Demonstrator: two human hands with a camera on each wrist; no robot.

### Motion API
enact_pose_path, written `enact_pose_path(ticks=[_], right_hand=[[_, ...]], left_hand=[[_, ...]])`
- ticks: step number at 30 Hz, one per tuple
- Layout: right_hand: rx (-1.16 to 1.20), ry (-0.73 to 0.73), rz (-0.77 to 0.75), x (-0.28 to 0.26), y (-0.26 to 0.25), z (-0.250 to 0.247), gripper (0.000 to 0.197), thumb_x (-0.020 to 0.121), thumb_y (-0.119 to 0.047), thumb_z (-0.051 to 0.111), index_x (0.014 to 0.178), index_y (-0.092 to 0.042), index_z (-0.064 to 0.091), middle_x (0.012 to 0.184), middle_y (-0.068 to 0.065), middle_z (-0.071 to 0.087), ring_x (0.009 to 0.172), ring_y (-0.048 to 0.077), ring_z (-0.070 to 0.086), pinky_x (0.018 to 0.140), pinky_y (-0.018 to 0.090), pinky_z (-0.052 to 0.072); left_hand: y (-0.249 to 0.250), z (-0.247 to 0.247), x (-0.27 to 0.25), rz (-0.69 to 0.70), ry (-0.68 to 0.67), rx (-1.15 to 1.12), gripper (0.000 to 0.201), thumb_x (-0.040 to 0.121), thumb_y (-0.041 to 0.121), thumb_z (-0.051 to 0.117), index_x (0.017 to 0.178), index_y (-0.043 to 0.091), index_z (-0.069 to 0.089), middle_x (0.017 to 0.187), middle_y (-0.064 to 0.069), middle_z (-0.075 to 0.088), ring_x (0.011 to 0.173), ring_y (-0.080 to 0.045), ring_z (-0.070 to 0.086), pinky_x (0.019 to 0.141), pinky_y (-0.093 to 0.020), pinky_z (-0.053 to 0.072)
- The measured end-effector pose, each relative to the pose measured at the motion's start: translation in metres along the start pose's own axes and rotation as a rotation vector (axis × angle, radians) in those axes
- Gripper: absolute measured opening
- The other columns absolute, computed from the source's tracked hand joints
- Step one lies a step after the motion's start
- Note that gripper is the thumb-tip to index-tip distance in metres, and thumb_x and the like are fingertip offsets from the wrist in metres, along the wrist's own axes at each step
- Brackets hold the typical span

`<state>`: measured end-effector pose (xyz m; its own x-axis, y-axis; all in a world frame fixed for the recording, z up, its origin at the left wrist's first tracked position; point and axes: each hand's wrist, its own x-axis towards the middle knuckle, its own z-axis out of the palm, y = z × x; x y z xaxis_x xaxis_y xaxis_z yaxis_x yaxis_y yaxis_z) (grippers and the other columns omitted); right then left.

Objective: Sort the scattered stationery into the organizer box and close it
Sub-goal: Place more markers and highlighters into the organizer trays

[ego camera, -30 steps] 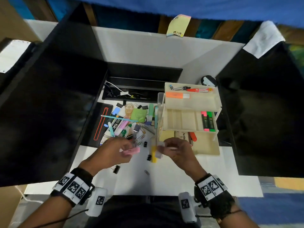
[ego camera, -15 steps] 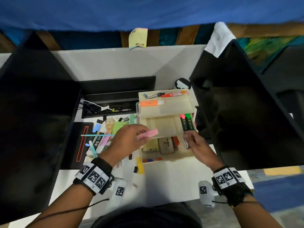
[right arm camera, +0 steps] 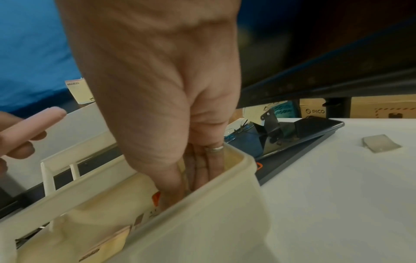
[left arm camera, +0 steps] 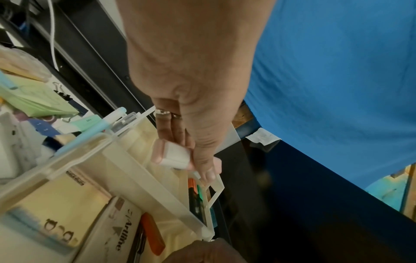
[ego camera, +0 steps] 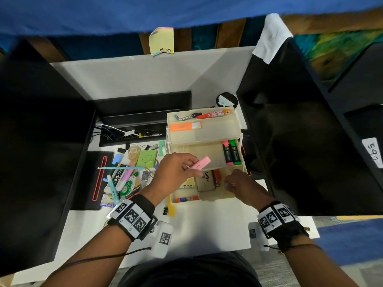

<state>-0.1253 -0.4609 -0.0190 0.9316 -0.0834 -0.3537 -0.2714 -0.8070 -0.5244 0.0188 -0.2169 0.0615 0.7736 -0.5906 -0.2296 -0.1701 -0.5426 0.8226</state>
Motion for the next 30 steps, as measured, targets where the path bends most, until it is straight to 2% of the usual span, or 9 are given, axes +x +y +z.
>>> enact_pose_path(ticks=[5, 8, 11, 15, 17, 20, 22, 24, 30], right_hand=[[-0.179, -0.193, 0.123, 0.02, -0.007, 0.0, 0.024, 0.095, -0.02, 0.069, 0.114, -0.008, 0.073, 0.117, 0.011, 0.068, 0.11, 0.028, 0.066, 0.089, 0.032, 0.053], [-0.196, -0.269, 0.192, 0.03, -0.008, 0.001, 0.028, 0.089, -0.022, 0.076, 0.113, -0.008, 0.075, 0.113, 0.009, 0.072, 0.102, 0.027, 0.07, 0.086, 0.034, 0.058], [-0.199, -0.326, 0.189, 0.035, -0.011, 0.0, 0.027, 0.087, -0.029, 0.073, 0.108, -0.012, 0.074, 0.106, 0.006, 0.074, 0.095, 0.024, 0.07, 0.084, 0.036, 0.059], [-0.201, -0.345, 0.14, 0.029, -0.013, -0.007, 0.025, 0.088, -0.03, 0.069, 0.106, -0.012, 0.074, 0.108, 0.004, 0.074, 0.089, 0.018, 0.065, 0.076, 0.027, 0.051], [-0.133, -0.272, 0.085, 0.025, -0.019, -0.018, 0.02, 0.089, -0.026, 0.074, 0.105, -0.015, 0.073, 0.11, -0.004, 0.072, 0.095, 0.015, 0.065, 0.083, 0.029, 0.053], [0.156, 0.023, 0.023, 0.022, -0.047, -0.046, 0.009, 0.089, -0.02, 0.074, 0.095, -0.026, 0.071, 0.098, -0.014, 0.072, 0.092, 0.009, 0.069, 0.082, 0.031, 0.058], [0.516, 0.164, -0.048, 0.024, -0.069, -0.071, 0.02, 0.09, -0.02, 0.076, 0.109, -0.025, 0.072, 0.1, -0.009, 0.074, 0.09, 0.009, 0.071, 0.079, 0.029, 0.06], [0.76, 0.173, -0.082, 0.026, -0.085, -0.092, 0.028, 0.091, -0.017, 0.076, 0.118, -0.021, 0.07, 0.104, -0.004, 0.075, 0.09, 0.009, 0.073, 0.073, 0.023, 0.06], [0.945, 0.391, -0.07, 0.045, -0.076, -0.111, 0.019, 0.092, -0.003, 0.073, 0.111, -0.006, 0.072, 0.094, 0.012, 0.078, 0.083, 0.026, 0.076, 0.076, 0.033, 0.064]], left_hand=[[0.006, 0.005, 0.002, -0.031, 0.003, -0.082, 0.031, 0.076, 0.033, 0.092, 0.099, 0.047, 0.075, 0.098, 0.012, 0.077, 0.076, -0.016, 0.072, 0.077, -0.049, 0.062], [0.01, 0.006, 0.004, -0.045, 0.016, -0.146, 0.032, 0.082, 0.025, 0.088, 0.108, 0.037, 0.074, 0.099, 0.008, 0.076, 0.073, -0.014, 0.067, 0.078, -0.046, 0.062], [0.015, 0.005, 0.004, -0.07, 0.0, -0.242, 0.03, 0.085, 0.022, 0.085, 0.114, 0.024, 0.076, 0.097, 0.001, 0.079, 0.078, -0.015, 0.072, 0.075, -0.033, 0.057], [0.025, 0.0, 0.002, -0.124, -0.038, -0.387, 0.032, 0.089, 0.014, 0.081, 0.12, 0.014, 0.076, 0.099, -0.006, 0.081, 0.091, -0.03, 0.078, 0.081, -0.042, 0.062], [0.028, -0.003, 0.004, -0.108, -0.06, -0.382, 0.03, 0.088, 0.013, 0.081, 0.118, 0.018, 0.077, 0.1, -0.003, 0.081, 0.091, -0.028, 0.078, 0.085, -0.042, 0.062], [0.03, -0.004, 0.01, -0.057, -0.081, -0.287, 0.025, 0.087, 0.015, 0.083, 0.11, 0.025, 0.08, 0.098, 0.004, 0.081, 0.093, -0.02, 0.077, 0.09, -0.041, 0.06], [0.032, -0.001, 0.018, 0.001, -0.094, -0.201, 0.025, 0.087, 0.019, 0.084, 0.111, 0.023, 0.081, 0.098, 0.008, 0.081, 0.093, -0.013, 0.074, 0.092, -0.038, 0.058], [0.04, 0.001, 0.025, 0.061, -0.088, -0.162, 0.026, 0.088, 0.021, 0.083, 0.113, 0.022, 0.081, 0.1, 0.01, 0.08, 0.091, -0.007, 0.073, 0.09, -0.032, 0.056], [0.053, -0.011, 0.054, 0.083, 0.021, -0.159, 0.024, 0.087, 0.025, 0.085, 0.11, 0.019, 0.082, 0.101, 0.009, 0.08, 0.091, -0.015, 0.074, 0.09, -0.041, 0.06]])
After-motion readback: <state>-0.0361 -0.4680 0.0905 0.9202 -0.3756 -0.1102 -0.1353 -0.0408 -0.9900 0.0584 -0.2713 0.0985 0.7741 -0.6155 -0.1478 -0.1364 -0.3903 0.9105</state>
